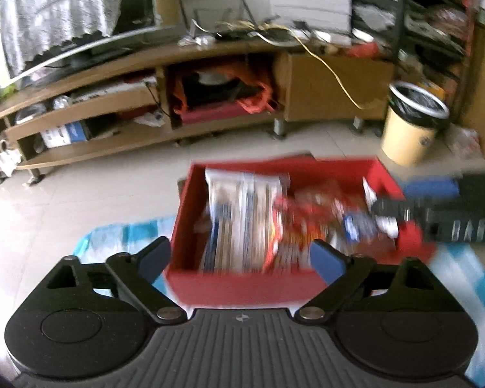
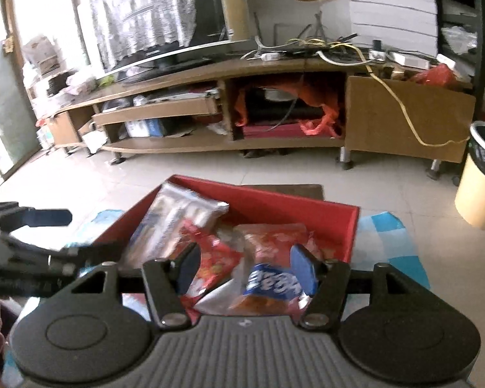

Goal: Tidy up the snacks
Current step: 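Move the left gripper to the spicy strip packet while right moves to waffle bag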

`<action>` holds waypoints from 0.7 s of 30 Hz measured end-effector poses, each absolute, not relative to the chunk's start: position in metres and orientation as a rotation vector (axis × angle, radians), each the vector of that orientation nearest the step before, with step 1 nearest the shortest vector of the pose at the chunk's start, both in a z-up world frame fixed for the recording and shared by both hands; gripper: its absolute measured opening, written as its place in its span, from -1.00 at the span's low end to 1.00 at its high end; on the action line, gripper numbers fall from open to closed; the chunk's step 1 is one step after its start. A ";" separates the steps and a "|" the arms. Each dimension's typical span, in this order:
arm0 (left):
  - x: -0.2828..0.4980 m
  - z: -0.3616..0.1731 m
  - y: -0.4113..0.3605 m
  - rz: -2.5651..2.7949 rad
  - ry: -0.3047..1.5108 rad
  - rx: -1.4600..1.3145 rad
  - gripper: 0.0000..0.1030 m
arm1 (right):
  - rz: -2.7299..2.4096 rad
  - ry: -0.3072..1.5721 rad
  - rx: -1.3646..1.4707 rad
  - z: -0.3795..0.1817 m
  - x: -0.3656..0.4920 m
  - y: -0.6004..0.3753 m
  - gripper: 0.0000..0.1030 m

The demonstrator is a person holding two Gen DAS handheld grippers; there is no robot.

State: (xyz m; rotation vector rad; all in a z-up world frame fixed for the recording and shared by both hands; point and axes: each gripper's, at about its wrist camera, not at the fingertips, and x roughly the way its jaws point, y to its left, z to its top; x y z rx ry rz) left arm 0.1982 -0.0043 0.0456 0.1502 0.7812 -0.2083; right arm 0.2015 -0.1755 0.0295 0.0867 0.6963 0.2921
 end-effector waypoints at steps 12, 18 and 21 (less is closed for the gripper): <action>0.190 -0.022 0.019 -0.544 0.899 0.518 0.89 | 0.331 0.809 0.067 0.019 0.117 -0.182 0.12; 0.192 -0.047 0.025 -0.693 0.944 0.659 0.89 | 0.280 0.911 0.163 -0.009 0.085 -0.203 0.12; 0.196 -0.058 0.026 -0.729 0.960 0.645 0.97 | 0.262 0.950 0.157 -0.023 0.086 -0.206 0.12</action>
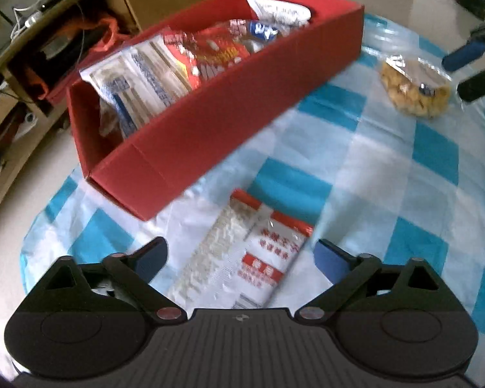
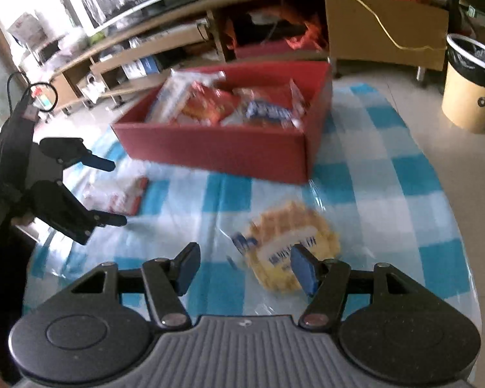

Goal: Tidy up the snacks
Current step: 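Move the left gripper to the spicy strip packet while right moves to waffle bag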

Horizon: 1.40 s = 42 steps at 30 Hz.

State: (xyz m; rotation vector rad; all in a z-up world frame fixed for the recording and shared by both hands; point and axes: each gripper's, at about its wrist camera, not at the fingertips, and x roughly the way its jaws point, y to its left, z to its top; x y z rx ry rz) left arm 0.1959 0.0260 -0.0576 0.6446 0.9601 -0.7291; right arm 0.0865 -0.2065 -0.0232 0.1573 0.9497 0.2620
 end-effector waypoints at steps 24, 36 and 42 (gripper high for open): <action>0.136 -0.061 -0.004 -0.306 1.148 0.244 0.88 | 0.214 1.021 0.214 -0.027 0.113 -0.245 0.12; 0.107 -0.052 -0.002 -0.220 1.124 0.109 0.20 | 0.175 1.054 0.215 -0.044 0.136 -0.238 0.35; 0.106 -0.054 -0.011 -0.193 1.123 0.132 0.37 | 0.130 1.082 0.204 -0.046 0.140 -0.230 0.53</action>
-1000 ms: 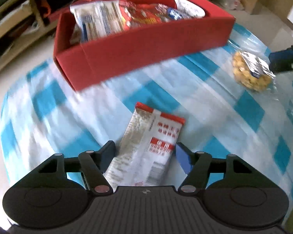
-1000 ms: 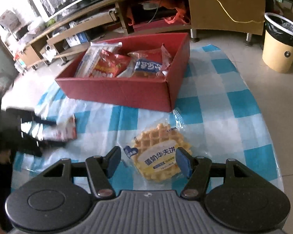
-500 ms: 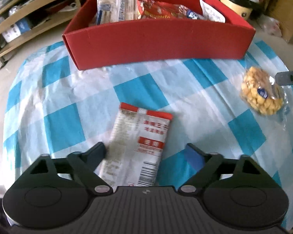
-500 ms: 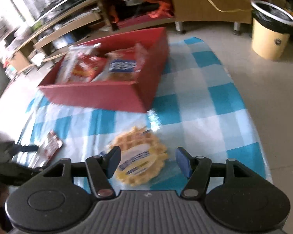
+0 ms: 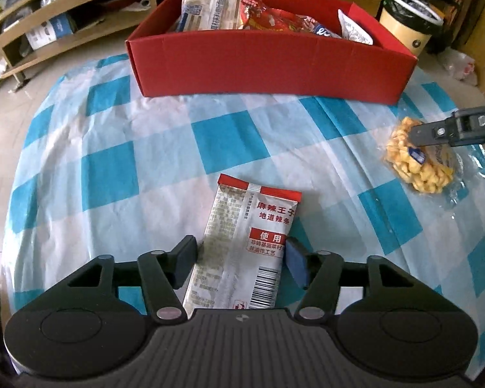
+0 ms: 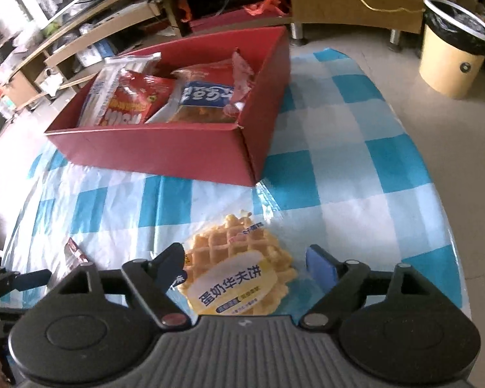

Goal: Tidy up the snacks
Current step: 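Grasp the spicy strip packet with left while right grasps the waffle bag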

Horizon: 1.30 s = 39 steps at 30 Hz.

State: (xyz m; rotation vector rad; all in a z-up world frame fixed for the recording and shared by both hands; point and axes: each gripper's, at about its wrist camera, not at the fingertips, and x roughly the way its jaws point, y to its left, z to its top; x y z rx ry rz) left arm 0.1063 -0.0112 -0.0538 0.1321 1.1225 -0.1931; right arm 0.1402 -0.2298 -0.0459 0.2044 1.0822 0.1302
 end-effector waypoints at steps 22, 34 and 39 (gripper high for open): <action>0.106 -0.064 -0.020 -0.261 1.143 0.157 0.94 | 0.314 1.019 -0.036 -0.044 0.134 -0.200 0.95; 0.101 -0.066 -0.021 -0.284 1.129 0.198 0.99 | 0.467 1.070 -0.288 -0.075 0.148 -0.186 0.96; 0.101 -0.066 -0.021 -0.304 1.112 0.219 1.00 | 0.382 1.028 -0.205 -0.079 0.137 -0.187 0.96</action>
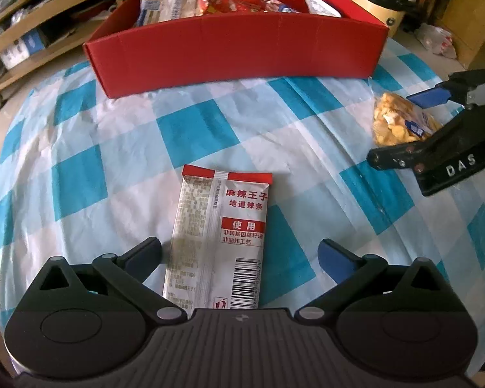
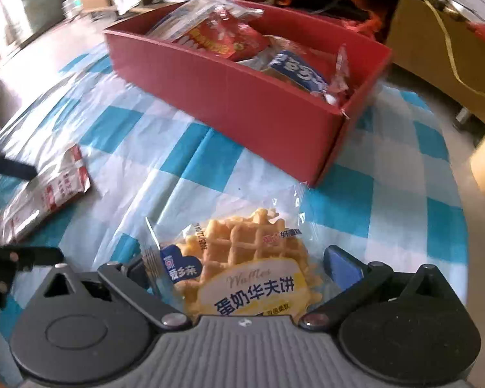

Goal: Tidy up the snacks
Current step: 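Grasp the spicy strip packet with left while right grasps the waffle bag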

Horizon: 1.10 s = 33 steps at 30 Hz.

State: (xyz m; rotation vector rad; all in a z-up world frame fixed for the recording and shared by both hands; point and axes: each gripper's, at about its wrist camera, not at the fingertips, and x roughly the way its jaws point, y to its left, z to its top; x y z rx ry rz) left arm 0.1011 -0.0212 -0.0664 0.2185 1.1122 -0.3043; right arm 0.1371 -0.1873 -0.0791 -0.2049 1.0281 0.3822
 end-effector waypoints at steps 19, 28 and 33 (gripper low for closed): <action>0.093 -0.051 -0.004 -0.222 1.121 0.119 0.20 | 0.195 1.025 -0.096 -0.050 0.065 -0.149 0.54; 0.086 -0.054 -0.006 -0.156 1.116 0.121 0.57 | 0.227 0.964 -0.015 -0.029 0.043 -0.152 0.53; 0.098 -0.061 -0.001 -0.033 1.154 0.093 0.96 | 0.250 0.971 0.028 -0.027 0.045 -0.161 0.53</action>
